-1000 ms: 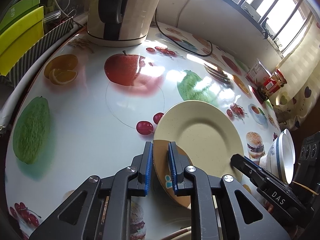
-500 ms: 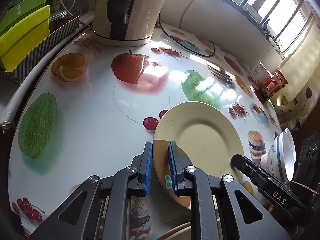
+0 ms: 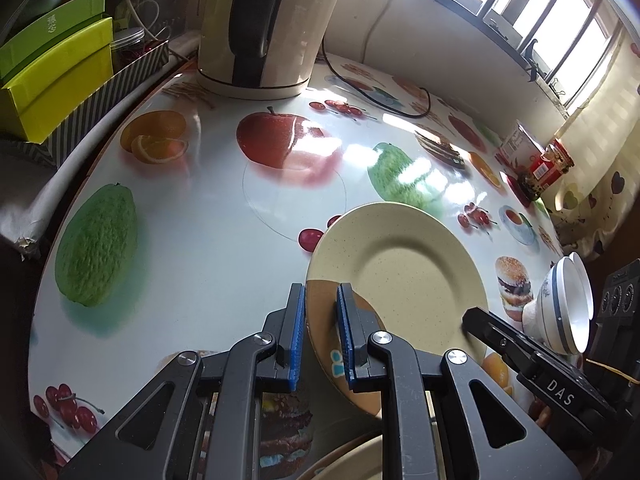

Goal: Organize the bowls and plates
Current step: 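Lift the cream plate with the right gripper toward the plate stack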

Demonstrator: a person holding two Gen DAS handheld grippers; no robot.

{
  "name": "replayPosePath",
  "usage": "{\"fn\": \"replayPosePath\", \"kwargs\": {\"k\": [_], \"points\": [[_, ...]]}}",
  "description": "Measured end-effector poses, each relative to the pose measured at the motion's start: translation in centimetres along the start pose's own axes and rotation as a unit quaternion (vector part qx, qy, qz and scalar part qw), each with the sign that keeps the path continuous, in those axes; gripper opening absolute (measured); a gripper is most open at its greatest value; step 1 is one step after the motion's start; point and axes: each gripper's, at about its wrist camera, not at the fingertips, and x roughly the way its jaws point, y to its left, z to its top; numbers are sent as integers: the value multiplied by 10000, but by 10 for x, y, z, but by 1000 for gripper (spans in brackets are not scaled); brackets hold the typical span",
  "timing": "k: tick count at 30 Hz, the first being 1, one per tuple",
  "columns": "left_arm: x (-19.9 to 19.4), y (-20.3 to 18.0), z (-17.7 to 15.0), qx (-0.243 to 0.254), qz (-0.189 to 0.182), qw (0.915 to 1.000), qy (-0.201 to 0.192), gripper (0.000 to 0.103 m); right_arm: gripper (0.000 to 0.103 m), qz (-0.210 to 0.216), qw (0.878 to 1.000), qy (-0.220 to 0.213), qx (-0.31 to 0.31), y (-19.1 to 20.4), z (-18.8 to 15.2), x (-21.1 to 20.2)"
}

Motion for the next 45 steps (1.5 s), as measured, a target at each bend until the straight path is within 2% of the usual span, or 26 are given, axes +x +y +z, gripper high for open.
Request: {"fn": "replayPosePath", "kwargs": {"k": [18, 45], "points": [[-27, 1, -8, 42, 10, 9997, -228, 17, 21, 77, 9997, -92, -195, 14, -5, -16], [-80, -7, -39, 143, -91, 9982, -569, 17, 21, 135, 9982, -334, -483, 34, -33, -70]]}}
